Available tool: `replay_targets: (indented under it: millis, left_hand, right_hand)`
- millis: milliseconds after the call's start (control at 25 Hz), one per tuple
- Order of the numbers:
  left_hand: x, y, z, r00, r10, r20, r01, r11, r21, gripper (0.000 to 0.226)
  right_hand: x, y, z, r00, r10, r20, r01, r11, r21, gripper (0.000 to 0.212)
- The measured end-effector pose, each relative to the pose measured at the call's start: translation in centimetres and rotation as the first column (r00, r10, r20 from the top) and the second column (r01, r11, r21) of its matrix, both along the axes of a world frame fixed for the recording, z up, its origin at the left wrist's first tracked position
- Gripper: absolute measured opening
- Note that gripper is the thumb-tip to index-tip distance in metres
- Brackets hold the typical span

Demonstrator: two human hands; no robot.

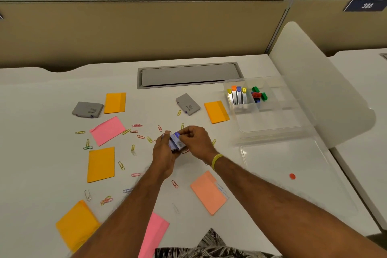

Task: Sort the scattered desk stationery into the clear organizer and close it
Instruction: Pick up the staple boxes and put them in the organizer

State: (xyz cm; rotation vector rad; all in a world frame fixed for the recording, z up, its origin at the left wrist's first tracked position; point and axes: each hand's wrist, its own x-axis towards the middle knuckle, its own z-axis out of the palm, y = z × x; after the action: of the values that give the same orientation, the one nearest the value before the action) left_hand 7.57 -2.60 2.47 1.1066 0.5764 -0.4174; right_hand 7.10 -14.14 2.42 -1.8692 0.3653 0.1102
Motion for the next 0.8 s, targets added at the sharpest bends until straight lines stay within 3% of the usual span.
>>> replay_targets:
  millis: [160,320,520,680,800]
  left_hand:
    - [-1.4,-1.0,1.7,1.000,0.008,-0.020,-0.010,0.996,-0.089,0.043]
    - [-2.4,-2.2,2.2,0.999,-0.015,-0.031,0.012,0.998,-0.067,0.043]
    - [-3.5,-4.1,2.2,0.996,-0.090,-0.029,0.087,0.992,-0.089,0.046]
    - [-4.4,-7.0,2.6,0.974,-0.227,-0.002,0.222,0.955,-0.197,0.041]
    - [-4.4,-9.1,2.5,0.946,-0.320,0.049,0.323,0.944,-0.068,0.042]
  right_hand:
    - [-1.4,0.2,0.7,0.995,-0.089,0.050,0.090,0.996,-0.021,0.014]
    - [-3.0,0.8,1.0,0.983,-0.169,0.074,0.171,0.985,-0.010,0.016]
    - [-4.7,-0.5,1.1,0.988,-0.150,0.027,0.148,0.988,0.053,0.032]
    - [-6.0,-1.3,1.2,0.990,-0.136,-0.031,0.139,0.984,0.107,0.041]
    - [-6.2,-2.9,1.5,0.980,-0.197,-0.010,0.197,0.975,0.101,0.047]
